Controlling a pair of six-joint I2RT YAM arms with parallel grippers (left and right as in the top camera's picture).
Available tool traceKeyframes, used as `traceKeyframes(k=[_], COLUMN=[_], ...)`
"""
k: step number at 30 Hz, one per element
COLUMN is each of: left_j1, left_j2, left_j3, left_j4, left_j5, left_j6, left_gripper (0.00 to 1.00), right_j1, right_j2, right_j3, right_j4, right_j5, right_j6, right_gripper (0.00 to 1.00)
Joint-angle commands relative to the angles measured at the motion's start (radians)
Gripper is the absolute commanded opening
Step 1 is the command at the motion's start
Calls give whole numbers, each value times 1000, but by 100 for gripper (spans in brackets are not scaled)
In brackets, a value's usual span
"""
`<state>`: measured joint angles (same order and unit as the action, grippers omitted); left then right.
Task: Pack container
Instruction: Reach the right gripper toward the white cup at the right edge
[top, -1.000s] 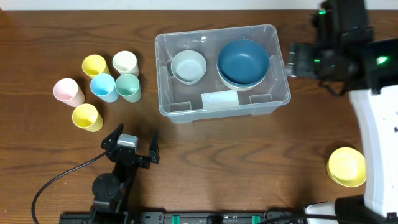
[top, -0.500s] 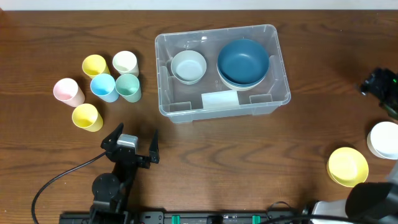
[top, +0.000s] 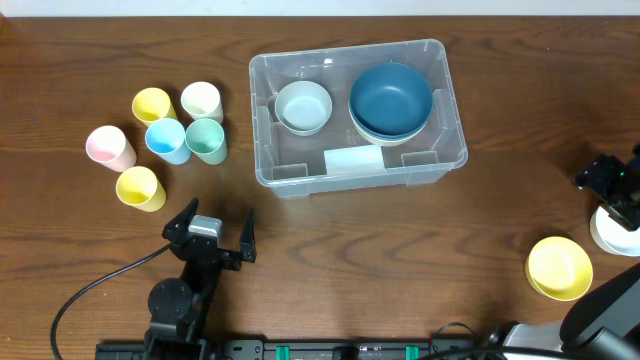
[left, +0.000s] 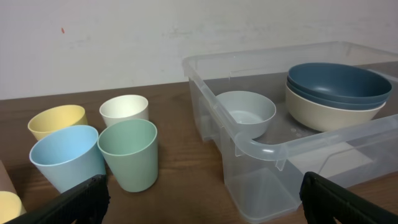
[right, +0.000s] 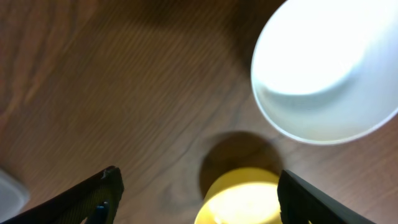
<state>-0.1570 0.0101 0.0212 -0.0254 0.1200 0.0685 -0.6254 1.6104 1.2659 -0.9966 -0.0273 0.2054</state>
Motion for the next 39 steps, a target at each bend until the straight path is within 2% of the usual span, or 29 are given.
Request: traceKeyframes(k=[1,5,8,14,27,39], left_j1=[6,6,6,6,6,6], left_j2=[-6,-6,-6,-6,-6,-6], left_j3=[-17,-17,-17,-17,-17,-17], left_j4=[-34,-34,-34,-34,-34,-34], left_j5=[8,8,8,8,8,8], left_j6=[9,9,10,9,9,9], left_gripper=[98,98,98,98,98,98], right_j1=[-19,-23,-23,-29,-142,-146], right_j2=[-4,-4,-4,-4,-4,-4], right_j3=[-18,-18,-20,-52,-261,-373], right_j4=[46,129,169,211,376,515], right_j5=[-14,-76,-66,31,-15,-30], right_j6=[-41,-153,-170,-149,-68,-29], right_gripper=[77,76,77,75,70,41])
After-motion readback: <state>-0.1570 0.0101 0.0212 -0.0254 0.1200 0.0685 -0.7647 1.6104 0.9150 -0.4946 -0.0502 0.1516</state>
